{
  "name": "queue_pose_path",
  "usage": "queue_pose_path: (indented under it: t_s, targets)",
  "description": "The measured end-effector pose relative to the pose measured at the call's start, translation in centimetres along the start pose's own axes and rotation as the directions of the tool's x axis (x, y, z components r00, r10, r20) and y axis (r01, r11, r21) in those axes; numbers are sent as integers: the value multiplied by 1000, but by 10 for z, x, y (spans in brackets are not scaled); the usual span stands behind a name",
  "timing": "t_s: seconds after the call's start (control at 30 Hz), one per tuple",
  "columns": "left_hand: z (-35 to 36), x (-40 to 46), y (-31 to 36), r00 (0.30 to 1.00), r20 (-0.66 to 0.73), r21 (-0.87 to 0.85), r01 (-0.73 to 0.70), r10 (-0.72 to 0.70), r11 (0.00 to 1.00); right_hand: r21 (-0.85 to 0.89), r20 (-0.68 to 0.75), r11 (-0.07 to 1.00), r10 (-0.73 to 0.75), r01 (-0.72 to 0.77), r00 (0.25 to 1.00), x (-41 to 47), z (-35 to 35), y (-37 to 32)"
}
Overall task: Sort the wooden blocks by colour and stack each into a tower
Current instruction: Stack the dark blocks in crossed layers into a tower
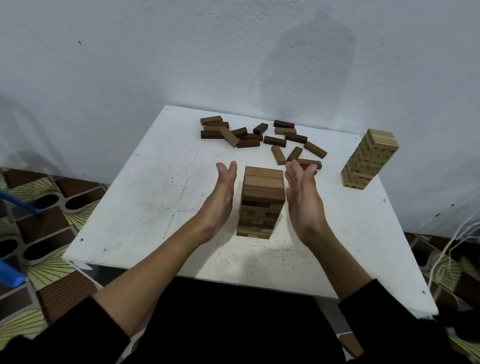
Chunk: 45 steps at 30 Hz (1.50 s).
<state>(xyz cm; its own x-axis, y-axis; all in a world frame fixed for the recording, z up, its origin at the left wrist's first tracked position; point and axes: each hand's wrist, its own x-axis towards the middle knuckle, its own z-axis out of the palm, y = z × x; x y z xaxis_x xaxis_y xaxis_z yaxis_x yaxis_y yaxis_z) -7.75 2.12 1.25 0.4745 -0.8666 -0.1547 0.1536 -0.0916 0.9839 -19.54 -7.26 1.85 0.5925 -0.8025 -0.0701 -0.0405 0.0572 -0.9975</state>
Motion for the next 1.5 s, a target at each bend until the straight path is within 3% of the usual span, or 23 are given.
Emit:
queue_pose_path:
  t_s: [0.07, 0.23, 0.37, 0.47, 0.6, 0.87, 1.07, 1.17, 1.23, 1.33, 1.5]
  targets:
    - [-14, 6, -7, 996, 72, 3, 45, -45, 999, -122, -89, 993, -9, -2, 996, 11, -11, 1]
    - [-40, 33, -15, 992, -84, 207, -71, 90, 976, -399, -231, 917, -82, -18, 969, 55, -40, 4]
    - [-54, 61, -22, 985, -126, 323, -69, 115, 944, -670, -211, 740, -107, -64, 972, 94, -56, 19]
    - [-52, 86, -23, 987, -79, 434, -89, 137, 896, -784, -141, 619, -116, -39, 983, 123, -65, 30]
    - [-42, 129, -23, 984, 49, 573, -167, 170, 802, -828, -76, 561, -86, -15, 993, 155, -68, 32]
    - [-7, 196, -24, 965, 238, 650, -245, 113, 719, -880, 31, 474, 17, 20, 999, 206, -78, 37]
    - [10, 220, -32, 944, 318, 718, -303, 91, 627, -855, 221, 473, -40, 213, 974, 204, -77, 34]
    - [17, 225, -31, 921, 380, 785, -373, 91, 495, -848, 181, 484, -118, 216, 976, 206, -87, 30]
    - [21, 229, -31, 906, 412, 821, -417, 100, 389, -896, 138, 406, -131, 180, 982, 208, -97, 30]
    - [25, 237, -34, 881, 469, 840, -468, 68, 274, -953, 42, 298, -39, 52, 998, 208, -106, 33]
    - [17, 237, -36, 882, 456, 809, -467, 120, 357, -941, 39, 334, -58, 57, 998, 214, -102, 33]
